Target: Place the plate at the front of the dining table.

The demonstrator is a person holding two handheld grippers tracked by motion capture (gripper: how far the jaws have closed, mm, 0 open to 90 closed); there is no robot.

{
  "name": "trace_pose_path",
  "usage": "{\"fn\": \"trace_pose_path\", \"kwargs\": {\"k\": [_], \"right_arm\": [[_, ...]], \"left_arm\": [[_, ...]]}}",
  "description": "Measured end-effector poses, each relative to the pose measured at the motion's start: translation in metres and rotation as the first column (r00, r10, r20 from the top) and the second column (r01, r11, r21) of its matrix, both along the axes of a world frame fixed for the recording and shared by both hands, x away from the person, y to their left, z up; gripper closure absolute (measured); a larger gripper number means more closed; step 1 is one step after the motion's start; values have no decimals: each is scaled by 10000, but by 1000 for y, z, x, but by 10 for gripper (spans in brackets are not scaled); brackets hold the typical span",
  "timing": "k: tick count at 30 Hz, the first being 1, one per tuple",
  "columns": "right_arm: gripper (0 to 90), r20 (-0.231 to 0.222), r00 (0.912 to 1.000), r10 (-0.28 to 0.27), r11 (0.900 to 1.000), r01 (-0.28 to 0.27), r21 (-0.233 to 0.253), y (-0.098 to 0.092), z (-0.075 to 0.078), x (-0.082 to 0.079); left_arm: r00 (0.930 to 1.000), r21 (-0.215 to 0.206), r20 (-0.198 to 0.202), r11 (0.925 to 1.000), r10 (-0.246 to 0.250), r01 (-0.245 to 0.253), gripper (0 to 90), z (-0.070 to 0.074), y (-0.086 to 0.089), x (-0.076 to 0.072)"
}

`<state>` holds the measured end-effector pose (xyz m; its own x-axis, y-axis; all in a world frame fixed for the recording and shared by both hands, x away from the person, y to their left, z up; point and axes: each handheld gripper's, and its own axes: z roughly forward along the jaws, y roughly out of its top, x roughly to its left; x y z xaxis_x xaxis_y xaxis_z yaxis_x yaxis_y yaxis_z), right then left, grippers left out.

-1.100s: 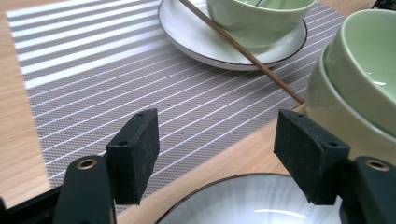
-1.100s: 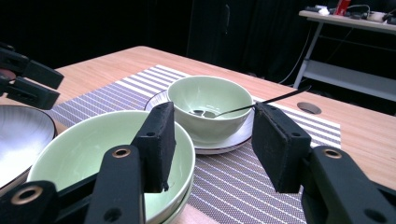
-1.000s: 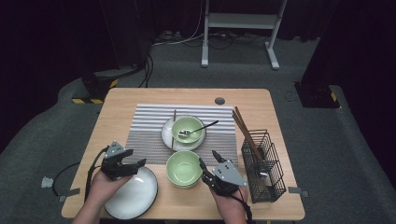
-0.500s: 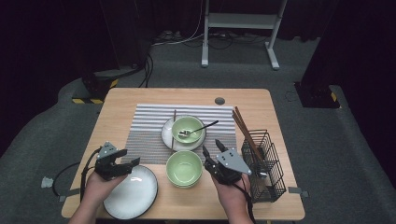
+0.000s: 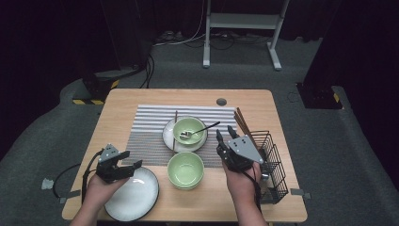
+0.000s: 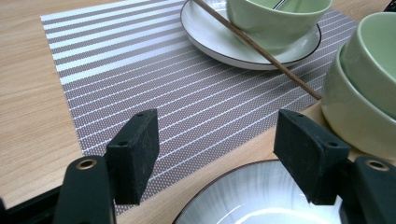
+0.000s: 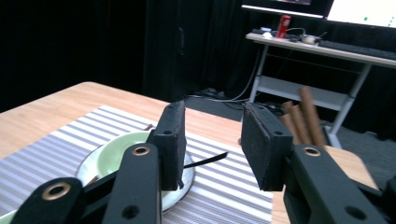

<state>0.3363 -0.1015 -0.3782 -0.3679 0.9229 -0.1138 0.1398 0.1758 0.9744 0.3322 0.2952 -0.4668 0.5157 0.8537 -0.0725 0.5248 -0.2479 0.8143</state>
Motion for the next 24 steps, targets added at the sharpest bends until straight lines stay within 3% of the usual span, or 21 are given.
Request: {"fn": "trace_pose_path", "kwargs": {"k": [10,24], "right_arm": [[664,-141,9967,-803,9953,794,-545,-5,10,21],[726,-383,9858,-1633,9848,1605,-666,-16,17,45]], "left_arm": [[10000,89,31,10000,-37,36,326,0,-1,-1],[10000,43,-92,10000,1,-1,328,-2,1,1]]}}
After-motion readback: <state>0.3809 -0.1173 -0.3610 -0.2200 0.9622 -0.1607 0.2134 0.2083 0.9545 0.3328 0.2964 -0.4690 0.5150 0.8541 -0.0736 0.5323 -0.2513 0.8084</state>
